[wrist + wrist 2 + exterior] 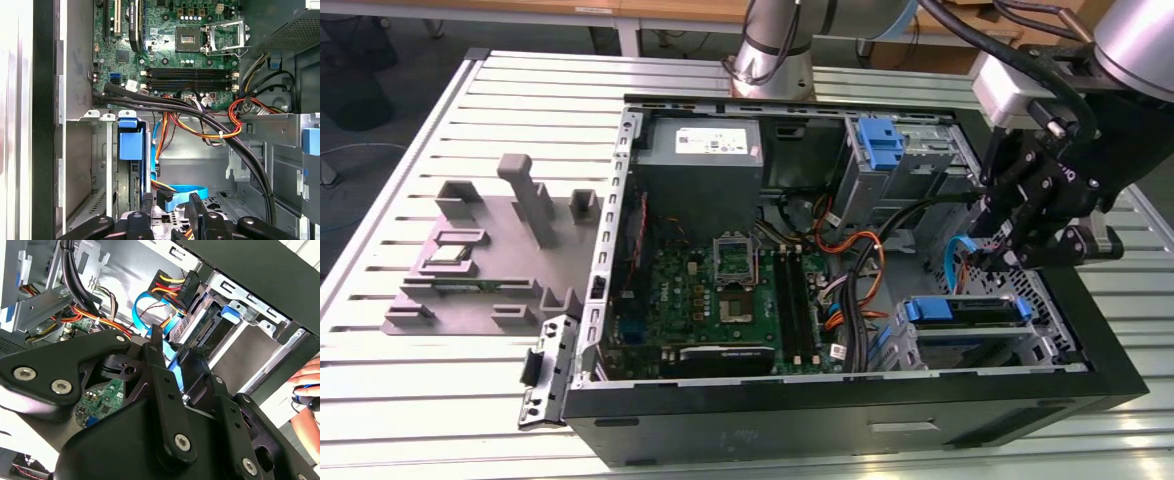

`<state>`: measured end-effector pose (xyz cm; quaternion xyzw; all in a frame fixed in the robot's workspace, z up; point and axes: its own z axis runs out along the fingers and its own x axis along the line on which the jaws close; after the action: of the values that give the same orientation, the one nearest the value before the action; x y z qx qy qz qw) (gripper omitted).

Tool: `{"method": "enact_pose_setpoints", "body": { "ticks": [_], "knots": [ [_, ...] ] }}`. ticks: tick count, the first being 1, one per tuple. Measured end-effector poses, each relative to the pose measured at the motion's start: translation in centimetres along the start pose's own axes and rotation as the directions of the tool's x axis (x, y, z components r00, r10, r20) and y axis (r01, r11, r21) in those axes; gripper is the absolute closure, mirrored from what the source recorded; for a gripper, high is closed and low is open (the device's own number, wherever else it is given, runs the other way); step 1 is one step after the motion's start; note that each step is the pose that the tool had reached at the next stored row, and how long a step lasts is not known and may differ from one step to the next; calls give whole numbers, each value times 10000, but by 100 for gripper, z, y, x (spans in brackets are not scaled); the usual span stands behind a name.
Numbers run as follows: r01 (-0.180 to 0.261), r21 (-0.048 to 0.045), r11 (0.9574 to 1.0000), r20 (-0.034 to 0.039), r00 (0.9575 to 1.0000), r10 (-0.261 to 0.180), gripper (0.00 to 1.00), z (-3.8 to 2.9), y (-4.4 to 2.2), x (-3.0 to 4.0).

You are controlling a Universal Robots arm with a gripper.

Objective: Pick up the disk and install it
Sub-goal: 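Insert the first disk wire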

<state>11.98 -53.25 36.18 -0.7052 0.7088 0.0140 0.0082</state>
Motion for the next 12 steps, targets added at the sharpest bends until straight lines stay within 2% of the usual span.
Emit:
{"method": "enact_pose_setpoints", "body": {
  "ticks": [12],
  "knots": [
    [0, 0, 10000, 1, 10000, 0, 59, 5, 0, 0]
  ]
}}
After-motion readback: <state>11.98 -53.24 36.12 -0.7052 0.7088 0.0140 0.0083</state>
